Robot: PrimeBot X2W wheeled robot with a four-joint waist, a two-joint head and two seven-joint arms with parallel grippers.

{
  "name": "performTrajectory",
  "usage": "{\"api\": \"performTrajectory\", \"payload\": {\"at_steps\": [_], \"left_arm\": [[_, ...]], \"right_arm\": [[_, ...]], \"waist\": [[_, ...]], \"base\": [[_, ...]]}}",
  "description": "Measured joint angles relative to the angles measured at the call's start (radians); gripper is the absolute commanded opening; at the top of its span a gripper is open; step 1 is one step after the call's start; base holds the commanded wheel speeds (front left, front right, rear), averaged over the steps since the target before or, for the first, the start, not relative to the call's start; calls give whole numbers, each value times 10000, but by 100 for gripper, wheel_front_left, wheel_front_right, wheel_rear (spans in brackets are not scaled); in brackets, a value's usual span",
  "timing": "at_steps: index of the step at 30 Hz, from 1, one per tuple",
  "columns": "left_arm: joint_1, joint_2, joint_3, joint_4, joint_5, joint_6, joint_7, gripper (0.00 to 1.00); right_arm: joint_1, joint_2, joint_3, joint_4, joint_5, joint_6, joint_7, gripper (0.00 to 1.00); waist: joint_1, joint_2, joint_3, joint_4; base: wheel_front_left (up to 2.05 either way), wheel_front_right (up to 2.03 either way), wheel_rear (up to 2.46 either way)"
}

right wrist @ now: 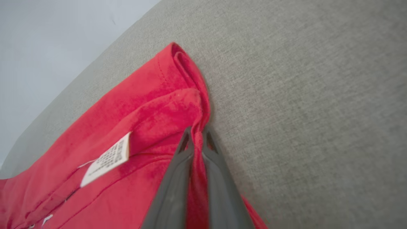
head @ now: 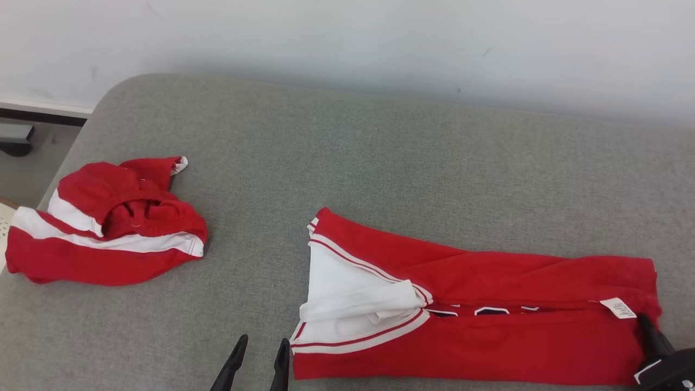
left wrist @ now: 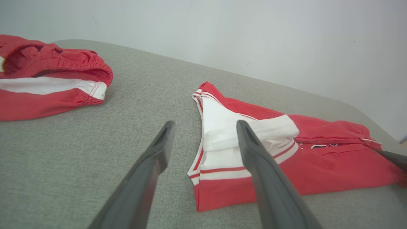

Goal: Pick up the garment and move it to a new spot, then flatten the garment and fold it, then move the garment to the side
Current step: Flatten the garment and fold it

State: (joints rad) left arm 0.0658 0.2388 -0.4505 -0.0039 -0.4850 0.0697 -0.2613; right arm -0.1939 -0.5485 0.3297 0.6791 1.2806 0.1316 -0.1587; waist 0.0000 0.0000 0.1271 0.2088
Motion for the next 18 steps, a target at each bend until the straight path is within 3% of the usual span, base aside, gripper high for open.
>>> {"api": "performTrajectory", "payload": {"at_steps": [7, 18], "left_arm": [[104, -115, 226, 86, 190, -261, 0, 100], [104, -155, 437, 169, 506, -522, 0, 100]], "right_arm": [[115, -205, 194, -176, 146, 2, -320, 0], [323, -1392, -215, -420, 203, 2, -930, 0]], "waist": [[0, 1, -58, -246], [0, 0, -85, -969]], "base": [[0, 0, 0], [0, 0, 0]]}}
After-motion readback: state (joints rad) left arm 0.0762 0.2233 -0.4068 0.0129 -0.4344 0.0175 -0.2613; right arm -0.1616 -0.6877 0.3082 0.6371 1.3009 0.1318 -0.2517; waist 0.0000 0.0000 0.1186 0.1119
